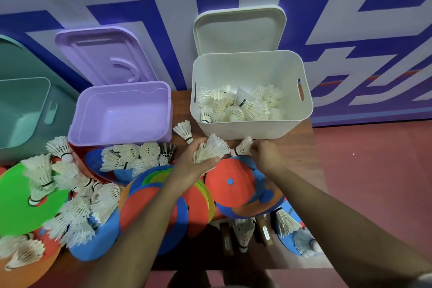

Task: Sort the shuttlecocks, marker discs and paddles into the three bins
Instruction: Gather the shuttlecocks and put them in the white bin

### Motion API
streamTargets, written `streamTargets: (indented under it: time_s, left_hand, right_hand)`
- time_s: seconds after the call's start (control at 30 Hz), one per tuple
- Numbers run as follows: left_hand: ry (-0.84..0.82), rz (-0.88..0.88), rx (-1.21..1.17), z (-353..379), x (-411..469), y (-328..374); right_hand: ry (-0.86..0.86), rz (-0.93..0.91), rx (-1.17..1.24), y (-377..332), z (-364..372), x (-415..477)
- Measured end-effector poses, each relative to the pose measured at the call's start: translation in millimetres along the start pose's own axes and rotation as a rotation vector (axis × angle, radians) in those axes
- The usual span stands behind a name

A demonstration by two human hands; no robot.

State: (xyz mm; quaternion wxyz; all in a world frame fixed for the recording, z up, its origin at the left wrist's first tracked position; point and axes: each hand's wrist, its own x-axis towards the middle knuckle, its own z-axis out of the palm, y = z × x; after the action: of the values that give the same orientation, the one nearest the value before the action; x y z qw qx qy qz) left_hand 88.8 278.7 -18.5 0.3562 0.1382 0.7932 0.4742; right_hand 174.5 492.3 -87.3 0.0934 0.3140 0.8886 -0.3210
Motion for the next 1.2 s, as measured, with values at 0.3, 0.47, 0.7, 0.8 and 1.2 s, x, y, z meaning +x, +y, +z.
streamTargets:
  time_s: [0.3,0.47,0.7,0.8,1.2]
  left_hand:
    - [0.056,0.071,0.159,-24.2,0.1,20.7]
    - [0.03,0.157,0.228,-36.7,3.8,33.1]
    - [-0.09,0.283,0.32,-17.6,21.7,86.9]
    - [-0.216,0.298,0.392,-15.3,43.2,102.2]
    - [-0.257,0.276,0.976,-23.9,126.4,102.8]
  right_hand:
    - [0.199,-0.301,0.387,-31.7,-63.9,-86.9]
    - [0.345,-0.351,0.465,-56.2,-99.5,-90.7]
    - [0.16,-0.332,0.568,-66.7,-108.8,-61.3]
    - [0.189,-0.242,0.596,-56.4,-121.0,-44.9]
    - [0.072,-0.173,0.17,-53.4,-101.5,45.8]
